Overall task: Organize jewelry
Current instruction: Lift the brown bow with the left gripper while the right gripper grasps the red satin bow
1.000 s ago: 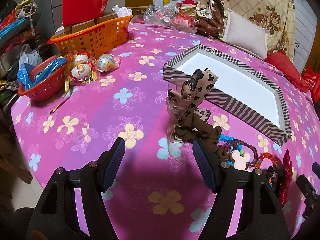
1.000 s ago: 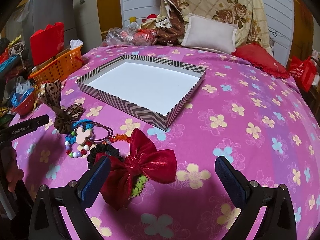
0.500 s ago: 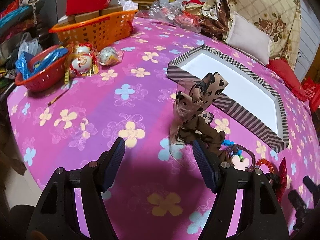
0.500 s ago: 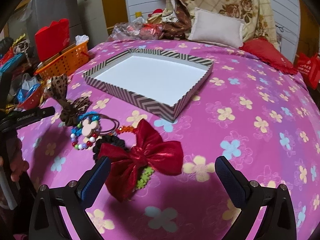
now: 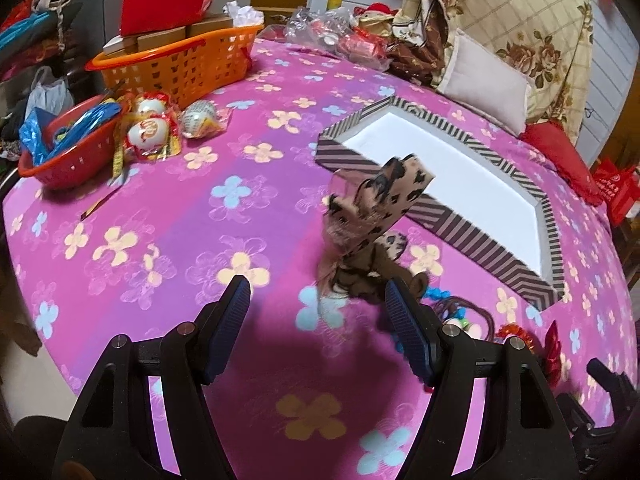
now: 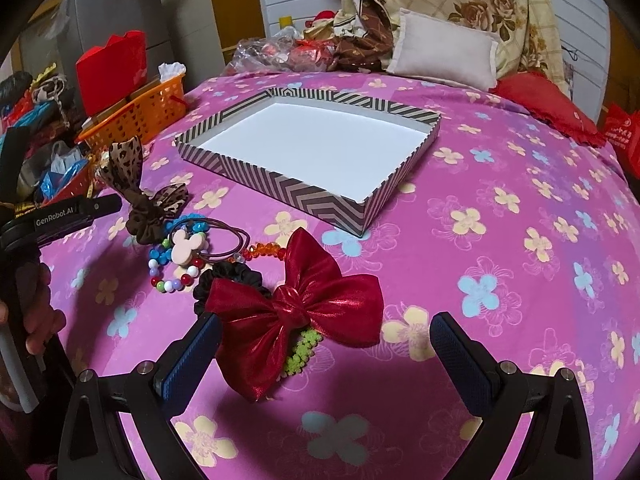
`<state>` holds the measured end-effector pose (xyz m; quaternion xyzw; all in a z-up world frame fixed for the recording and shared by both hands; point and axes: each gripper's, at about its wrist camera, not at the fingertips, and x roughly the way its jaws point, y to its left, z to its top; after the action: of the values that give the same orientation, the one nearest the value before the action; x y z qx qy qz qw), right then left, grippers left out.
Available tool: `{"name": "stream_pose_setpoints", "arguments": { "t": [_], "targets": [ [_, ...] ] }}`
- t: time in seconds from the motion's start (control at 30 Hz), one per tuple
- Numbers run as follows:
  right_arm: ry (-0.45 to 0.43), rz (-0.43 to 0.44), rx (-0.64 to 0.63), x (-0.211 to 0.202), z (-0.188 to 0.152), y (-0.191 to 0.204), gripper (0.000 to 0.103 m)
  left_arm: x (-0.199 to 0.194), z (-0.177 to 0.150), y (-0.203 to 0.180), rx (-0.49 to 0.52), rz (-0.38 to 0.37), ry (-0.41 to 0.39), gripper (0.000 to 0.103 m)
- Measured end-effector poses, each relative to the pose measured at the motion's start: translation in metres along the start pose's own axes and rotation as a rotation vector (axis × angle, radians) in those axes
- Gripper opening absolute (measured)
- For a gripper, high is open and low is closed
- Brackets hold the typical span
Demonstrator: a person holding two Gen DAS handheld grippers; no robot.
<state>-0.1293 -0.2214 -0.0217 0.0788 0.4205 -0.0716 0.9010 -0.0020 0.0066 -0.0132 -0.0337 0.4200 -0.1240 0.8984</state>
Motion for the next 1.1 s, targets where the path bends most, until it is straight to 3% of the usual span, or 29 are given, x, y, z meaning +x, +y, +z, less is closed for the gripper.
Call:
{"name": "stream_pose_setpoints", "arguments": {
  "t": [0.27, 0.8, 0.83, 0.9, 0.97, 1.03, 1.07, 1.1],
  "targets": [
    [-0.004, 0.000, 0.023, 0.000, 0.000, -0.006, 0.103, 0.011, 0.008, -0.012, 0.035, -0.011, -0.027, 0.075],
    [0.007, 0.053, 0.045, 0.022, -0.001, -0.003, 0.102, 0.049, 0.019, -0.016, 0.033, 0.004, 0.012, 0.075],
    [0.001, 0.056, 0.048, 0.023, -0.001, -0.003, 0.100, 0.050, 0.020, -0.016, 0.029, -0.001, 0.013, 0.075],
    [-0.008, 0.071, 0.054, 0.025, 0.000, -0.002, 0.085, 0.054, 0.021, -0.015, 0.018, -0.007, 0.019, 0.075],
    [-0.006, 0.093, 0.060, 0.028, 0.000, -0.002, 0.079, 0.056, 0.022, -0.016, 0.009, -0.018, 0.020, 0.075],
    [-0.006, 0.114, 0.071, 0.031, 0.000, -0.002, 0.066, 0.060, 0.023, -0.015, 0.000, -0.028, 0.031, 0.074],
    [-0.009, 0.135, 0.081, 0.031, 0.000, -0.003, 0.051, 0.062, 0.024, -0.015, -0.005, -0.037, 0.037, 0.072],
    [-0.014, 0.153, 0.088, 0.031, 0.000, -0.003, 0.047, 0.064, 0.025, -0.014, -0.013, -0.046, 0.046, 0.063]
  ]
}}
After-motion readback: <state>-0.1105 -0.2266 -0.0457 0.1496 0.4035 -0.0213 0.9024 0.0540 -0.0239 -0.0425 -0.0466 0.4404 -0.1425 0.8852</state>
